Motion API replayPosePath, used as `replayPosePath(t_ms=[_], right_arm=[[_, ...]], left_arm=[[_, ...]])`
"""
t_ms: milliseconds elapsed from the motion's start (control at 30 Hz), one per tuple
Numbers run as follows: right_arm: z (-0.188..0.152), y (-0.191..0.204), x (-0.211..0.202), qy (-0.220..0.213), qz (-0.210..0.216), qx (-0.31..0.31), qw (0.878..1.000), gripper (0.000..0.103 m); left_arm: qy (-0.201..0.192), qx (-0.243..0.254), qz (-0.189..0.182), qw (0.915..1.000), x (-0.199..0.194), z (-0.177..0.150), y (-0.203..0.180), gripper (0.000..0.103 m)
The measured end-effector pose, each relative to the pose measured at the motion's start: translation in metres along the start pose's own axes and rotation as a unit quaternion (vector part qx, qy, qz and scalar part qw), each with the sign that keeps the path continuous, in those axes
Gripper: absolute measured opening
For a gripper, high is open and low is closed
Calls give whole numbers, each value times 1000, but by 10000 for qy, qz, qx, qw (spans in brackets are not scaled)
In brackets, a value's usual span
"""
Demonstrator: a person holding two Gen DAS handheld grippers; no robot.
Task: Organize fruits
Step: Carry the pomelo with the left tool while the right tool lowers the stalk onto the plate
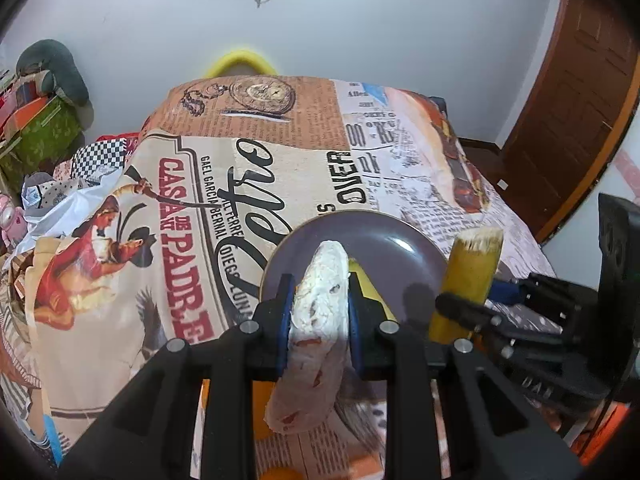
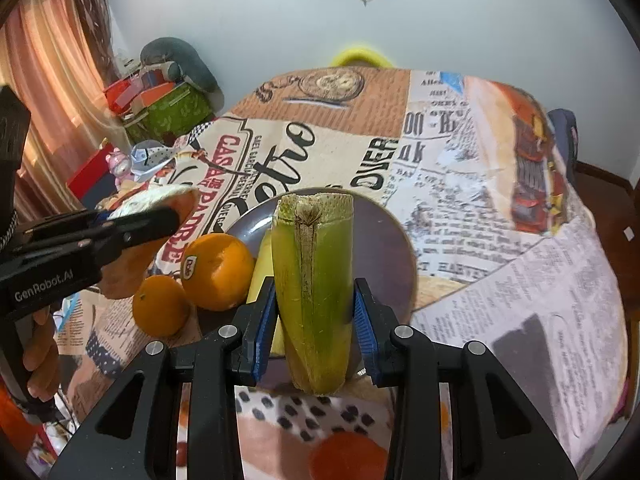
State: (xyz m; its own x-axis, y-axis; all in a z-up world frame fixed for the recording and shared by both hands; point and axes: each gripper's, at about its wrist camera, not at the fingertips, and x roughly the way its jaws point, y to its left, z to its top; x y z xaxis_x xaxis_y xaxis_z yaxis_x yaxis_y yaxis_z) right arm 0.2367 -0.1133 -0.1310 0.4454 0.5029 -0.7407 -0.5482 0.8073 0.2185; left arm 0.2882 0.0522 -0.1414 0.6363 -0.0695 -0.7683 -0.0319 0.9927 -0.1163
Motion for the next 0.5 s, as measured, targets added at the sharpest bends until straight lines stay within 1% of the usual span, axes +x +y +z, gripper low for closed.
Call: replayPosePath(t_ms=[133, 267, 367, 467, 500], right_arm=[[6, 1, 15, 125, 3, -52, 9999, 34], [13, 5, 26, 205, -28, -184, 9996, 34], [16, 8, 37, 301, -63, -331, 9990, 34], [16, 4, 49, 464, -49, -263, 9986, 33], [16, 2, 50, 455, -66, -205, 9987, 34]], left_arm=[[52, 30, 59, 10000, 18, 9, 1, 23], [75, 85, 23, 9999, 33, 17, 1, 23], [28, 142, 59, 9999, 38, 23, 1, 23], [3, 128, 66, 9999, 41, 27, 3, 23], [16, 115, 59, 9999, 43, 29, 4, 23]])
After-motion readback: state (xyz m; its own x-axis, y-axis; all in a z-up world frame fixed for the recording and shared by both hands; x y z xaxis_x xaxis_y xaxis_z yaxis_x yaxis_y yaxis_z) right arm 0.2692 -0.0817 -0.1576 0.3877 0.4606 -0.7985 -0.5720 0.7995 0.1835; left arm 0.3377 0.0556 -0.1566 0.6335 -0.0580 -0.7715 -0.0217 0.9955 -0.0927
